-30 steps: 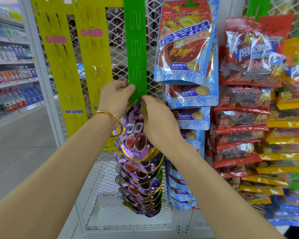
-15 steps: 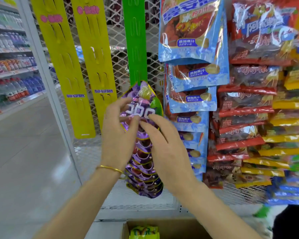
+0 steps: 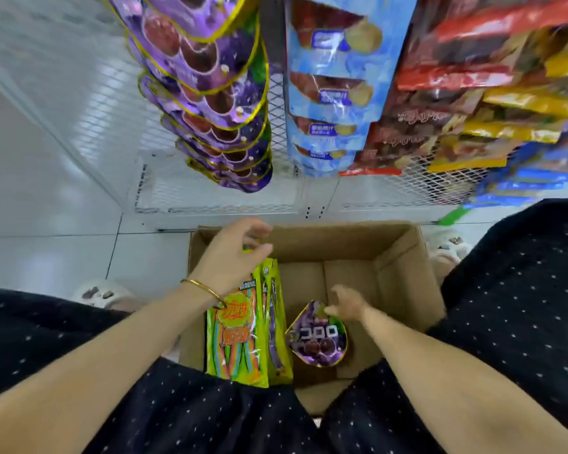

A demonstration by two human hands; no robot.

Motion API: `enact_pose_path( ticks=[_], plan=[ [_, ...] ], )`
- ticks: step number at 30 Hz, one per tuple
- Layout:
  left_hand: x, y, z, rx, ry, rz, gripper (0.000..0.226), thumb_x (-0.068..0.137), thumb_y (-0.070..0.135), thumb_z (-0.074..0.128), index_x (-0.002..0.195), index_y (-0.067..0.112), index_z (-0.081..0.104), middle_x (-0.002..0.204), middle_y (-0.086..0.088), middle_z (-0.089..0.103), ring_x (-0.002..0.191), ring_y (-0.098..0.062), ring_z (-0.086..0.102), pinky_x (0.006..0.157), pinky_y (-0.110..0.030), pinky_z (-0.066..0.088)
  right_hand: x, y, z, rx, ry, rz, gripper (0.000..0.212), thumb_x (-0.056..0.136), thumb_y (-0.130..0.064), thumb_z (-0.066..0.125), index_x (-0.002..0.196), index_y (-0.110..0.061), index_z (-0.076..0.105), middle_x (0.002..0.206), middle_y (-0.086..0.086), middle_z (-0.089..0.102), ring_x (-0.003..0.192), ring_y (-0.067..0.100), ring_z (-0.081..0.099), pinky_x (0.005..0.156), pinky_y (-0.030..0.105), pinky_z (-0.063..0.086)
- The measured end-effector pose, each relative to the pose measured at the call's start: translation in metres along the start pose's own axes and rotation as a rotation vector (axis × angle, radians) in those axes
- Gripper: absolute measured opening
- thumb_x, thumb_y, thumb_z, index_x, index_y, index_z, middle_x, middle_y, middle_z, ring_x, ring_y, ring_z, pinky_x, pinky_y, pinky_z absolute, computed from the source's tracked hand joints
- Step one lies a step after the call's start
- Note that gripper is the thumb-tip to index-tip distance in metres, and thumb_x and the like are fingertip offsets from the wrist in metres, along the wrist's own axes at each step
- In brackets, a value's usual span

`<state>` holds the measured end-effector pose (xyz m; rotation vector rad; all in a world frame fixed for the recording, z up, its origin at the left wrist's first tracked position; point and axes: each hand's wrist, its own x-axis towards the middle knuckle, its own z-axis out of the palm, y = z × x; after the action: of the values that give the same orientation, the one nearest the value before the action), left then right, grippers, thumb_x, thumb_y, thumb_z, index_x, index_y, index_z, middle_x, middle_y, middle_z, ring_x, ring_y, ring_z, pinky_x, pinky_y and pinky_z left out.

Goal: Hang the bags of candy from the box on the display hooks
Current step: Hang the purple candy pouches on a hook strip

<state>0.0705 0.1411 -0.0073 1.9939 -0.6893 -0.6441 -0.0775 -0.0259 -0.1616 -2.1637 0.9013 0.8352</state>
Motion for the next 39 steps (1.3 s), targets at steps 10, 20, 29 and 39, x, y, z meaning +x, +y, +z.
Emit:
enact_pose_path(
  ticks=[10, 20, 29, 39],
  plan=[
    [0.010, -0.023, 0.008, 0.093, -0.052, -0.112, 0.022, 0.085, 0.011, 0.061, 0.104, 0.023, 0.057, 0.113, 0.001, 0.060, 0.084, -0.005, 0.057, 0.049, -0.007, 0.039, 0.021, 0.017, 0.082, 0.073, 0.141, 0.297, 0.055, 0.083, -0.031, 0.065, 0.130, -0.015, 0.040, 0.134, 0.014, 0.043, 0.125, 0.031, 0.041, 0.100, 0.037, 0.034],
    [0.011, -0.017, 0.007, 0.066, -0.046, -0.099, 0.019, 0.088, 0.012, 0.059, 0.104, 0.022, 0.058, 0.108, 0.004, 0.060, 0.084, -0.002, 0.057, 0.052, -0.012, 0.045, 0.021, 0.004, 0.054, 0.258, 0.000, 0.109, 0.034, 0.085, -0.028, 0.066, 0.060, -0.018, 0.045, 0.073, 0.005, 0.051, 0.078, 0.019, 0.048, 0.061, 0.026, 0.031],
    [0.010, 0.000, 0.009, 0.160, -0.133, -0.004, 0.036, 0.084, 0.015, 0.066, 0.119, 0.013, 0.058, 0.108, 0.004, 0.058, 0.097, -0.009, 0.055, 0.081, -0.017, 0.039, -0.058, -0.064, -0.097, 0.419, 0.097, -0.424, 0.032, 0.080, -0.016, 0.073, 0.057, -0.015, 0.051, 0.059, -0.005, 0.044, 0.054, 0.002, 0.040, 0.053, 0.022, 0.029],
    [-0.002, 0.068, -0.057, -0.079, 0.145, 0.159, 0.017, 0.081, 0.015, 0.069, 0.077, 0.002, 0.059, 0.064, -0.007, 0.040, 0.063, -0.005, 0.039, 0.050, -0.015, 0.029, -0.160, -0.132, -0.141, 0.606, 0.598, -0.820, 0.045, 0.077, -0.007, 0.073, 0.095, -0.035, 0.044, 0.093, -0.023, 0.052, 0.087, -0.015, 0.050, 0.080, 0.012, 0.040]
  ],
)
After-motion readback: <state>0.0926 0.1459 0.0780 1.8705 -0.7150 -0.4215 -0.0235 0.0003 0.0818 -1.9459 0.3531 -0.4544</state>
